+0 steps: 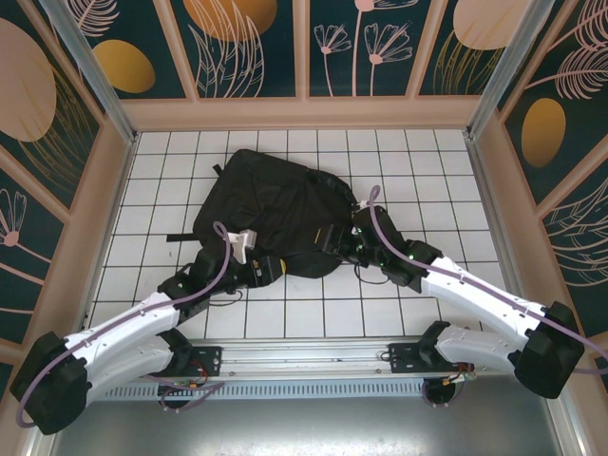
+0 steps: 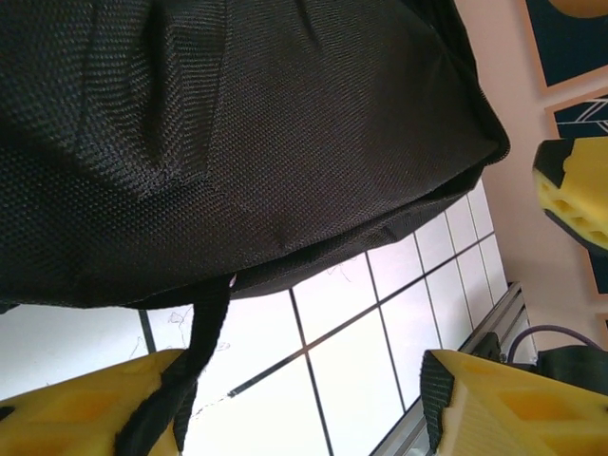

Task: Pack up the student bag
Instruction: Zip the student bag at the center of the table.

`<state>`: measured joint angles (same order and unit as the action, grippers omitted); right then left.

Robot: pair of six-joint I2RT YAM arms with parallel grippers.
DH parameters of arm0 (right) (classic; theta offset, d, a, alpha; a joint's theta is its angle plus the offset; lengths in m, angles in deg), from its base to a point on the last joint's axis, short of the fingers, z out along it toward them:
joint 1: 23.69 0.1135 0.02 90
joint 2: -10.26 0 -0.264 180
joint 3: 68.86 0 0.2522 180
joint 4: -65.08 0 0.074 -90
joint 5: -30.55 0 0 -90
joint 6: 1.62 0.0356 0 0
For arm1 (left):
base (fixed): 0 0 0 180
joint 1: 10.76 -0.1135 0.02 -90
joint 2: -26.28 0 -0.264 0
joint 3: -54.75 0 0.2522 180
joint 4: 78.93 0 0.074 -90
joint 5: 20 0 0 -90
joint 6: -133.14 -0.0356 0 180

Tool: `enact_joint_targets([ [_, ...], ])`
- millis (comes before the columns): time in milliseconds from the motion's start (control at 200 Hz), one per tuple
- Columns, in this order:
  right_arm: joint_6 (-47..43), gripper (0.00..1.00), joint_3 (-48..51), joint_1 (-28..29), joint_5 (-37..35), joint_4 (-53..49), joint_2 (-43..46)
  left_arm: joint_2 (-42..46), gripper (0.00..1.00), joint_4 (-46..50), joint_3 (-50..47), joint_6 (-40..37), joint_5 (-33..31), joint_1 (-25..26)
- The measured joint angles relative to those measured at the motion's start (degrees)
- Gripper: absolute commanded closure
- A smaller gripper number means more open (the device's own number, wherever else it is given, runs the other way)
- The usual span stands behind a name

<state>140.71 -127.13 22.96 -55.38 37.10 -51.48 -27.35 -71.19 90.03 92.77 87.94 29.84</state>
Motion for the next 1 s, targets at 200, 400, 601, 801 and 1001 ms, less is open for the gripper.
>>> enact_joint_targets([
  [200,-1.05,0.5,0.24,-0.68,0.33,-0.26,0.74,-1.07,0.65,-0.37,0.0,-0.28,0.85,0.0],
  [400,-1.4,0.54,0.44,-0.04,1.18,-0.24,0.07,-2.03,0.87,-0.87,0.0,-1.09,1.27,-0.04],
  [601,-3.72,0.53,-1.22,0.35,-1.84,-5.05,-3.04,-3.96,1.0,0.74,1.31,-3.82,1.31,-0.04],
  [801,-8.79,0.49,-10.95,0.26,-4.57,-11.13,-7.67,-4.39,1.0,0.74,2.82,-4.63,1.6,-0.04],
  [1001,-3.69,0.52,-9.05,0.33,2.62,-7.1,-8.94,-4.39,0.58,0.22,2.82,-4.7,2.89,-0.04],
])
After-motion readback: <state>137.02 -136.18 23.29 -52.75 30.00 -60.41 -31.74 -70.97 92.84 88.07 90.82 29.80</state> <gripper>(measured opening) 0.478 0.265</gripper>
